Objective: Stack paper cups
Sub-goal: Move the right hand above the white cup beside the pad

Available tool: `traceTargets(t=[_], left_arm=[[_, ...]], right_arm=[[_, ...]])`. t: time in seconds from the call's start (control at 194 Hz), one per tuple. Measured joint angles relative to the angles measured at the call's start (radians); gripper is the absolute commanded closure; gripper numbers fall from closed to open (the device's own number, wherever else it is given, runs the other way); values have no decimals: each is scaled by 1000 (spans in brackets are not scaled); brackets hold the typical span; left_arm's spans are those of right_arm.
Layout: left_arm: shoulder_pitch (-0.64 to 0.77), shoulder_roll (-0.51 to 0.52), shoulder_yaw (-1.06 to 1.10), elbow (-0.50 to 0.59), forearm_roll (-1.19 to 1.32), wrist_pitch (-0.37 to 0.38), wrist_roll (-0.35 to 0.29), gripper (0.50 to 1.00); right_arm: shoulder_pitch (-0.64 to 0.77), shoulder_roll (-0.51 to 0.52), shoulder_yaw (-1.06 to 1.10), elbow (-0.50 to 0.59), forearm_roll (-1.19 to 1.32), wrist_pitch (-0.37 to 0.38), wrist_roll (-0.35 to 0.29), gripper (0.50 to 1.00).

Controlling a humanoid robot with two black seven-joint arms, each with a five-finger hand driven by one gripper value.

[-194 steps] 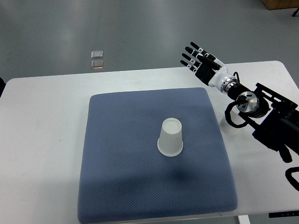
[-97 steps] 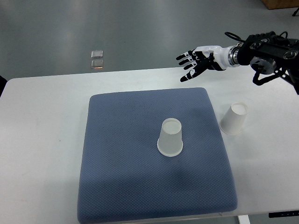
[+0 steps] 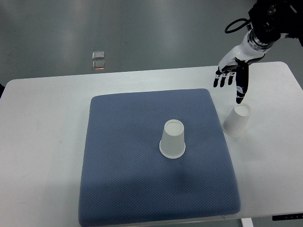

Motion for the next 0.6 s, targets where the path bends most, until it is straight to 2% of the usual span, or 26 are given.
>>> traceTargets(t=[0.262,0.463,0.602], left_arm=[[0,0,0,-14,0,0,1,500],[0,0,-1,-13,0,0,0,500],[0,0,-1,-12,0,0,0,500]], right_arm=[[322,-41,-94,220,-3,4,-3,572],[473,-42,-107,286,31,4,-2,574],[502,-28,-107,294,57,4,-2,574]])
